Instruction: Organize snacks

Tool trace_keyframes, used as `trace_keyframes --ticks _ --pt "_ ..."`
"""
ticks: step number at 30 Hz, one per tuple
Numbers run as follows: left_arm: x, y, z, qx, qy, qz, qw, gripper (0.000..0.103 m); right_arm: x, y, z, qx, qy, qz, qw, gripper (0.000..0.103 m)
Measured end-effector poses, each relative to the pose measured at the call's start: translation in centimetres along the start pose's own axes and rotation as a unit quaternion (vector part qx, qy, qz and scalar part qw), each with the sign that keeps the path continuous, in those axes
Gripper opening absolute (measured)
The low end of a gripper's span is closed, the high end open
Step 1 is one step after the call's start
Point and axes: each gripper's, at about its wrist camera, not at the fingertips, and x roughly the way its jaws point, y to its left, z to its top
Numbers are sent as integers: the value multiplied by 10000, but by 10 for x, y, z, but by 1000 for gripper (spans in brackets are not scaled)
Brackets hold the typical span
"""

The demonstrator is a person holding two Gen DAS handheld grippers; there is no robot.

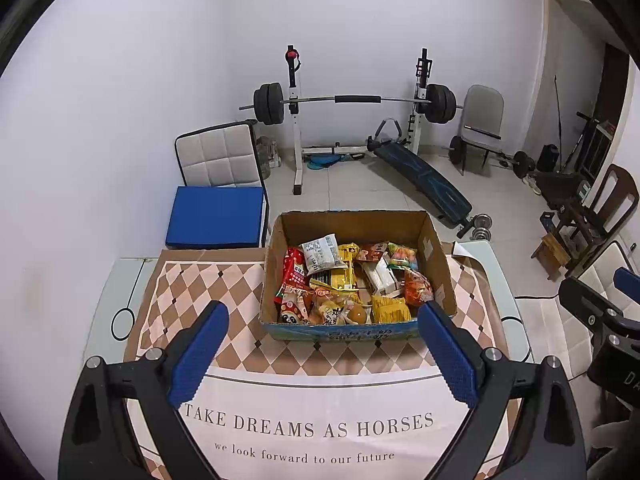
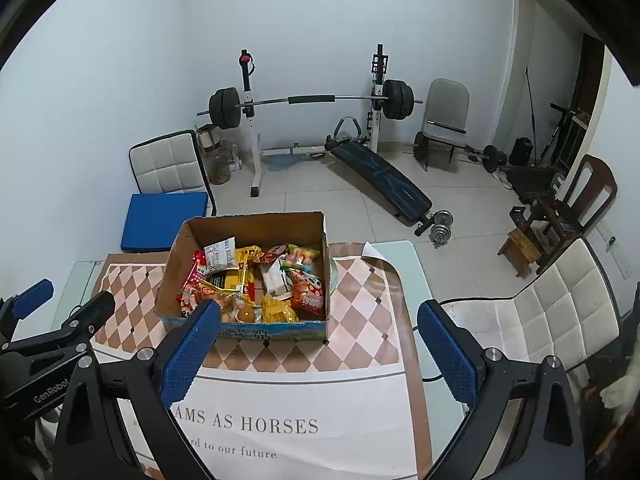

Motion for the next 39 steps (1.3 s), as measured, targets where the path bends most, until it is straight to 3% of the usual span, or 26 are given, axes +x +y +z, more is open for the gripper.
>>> trace_keyframes --ticks 39 --pt "-15 2 1 -161 -93 -57 9998 97 0 -2 -9 13 30 52 10000 101"
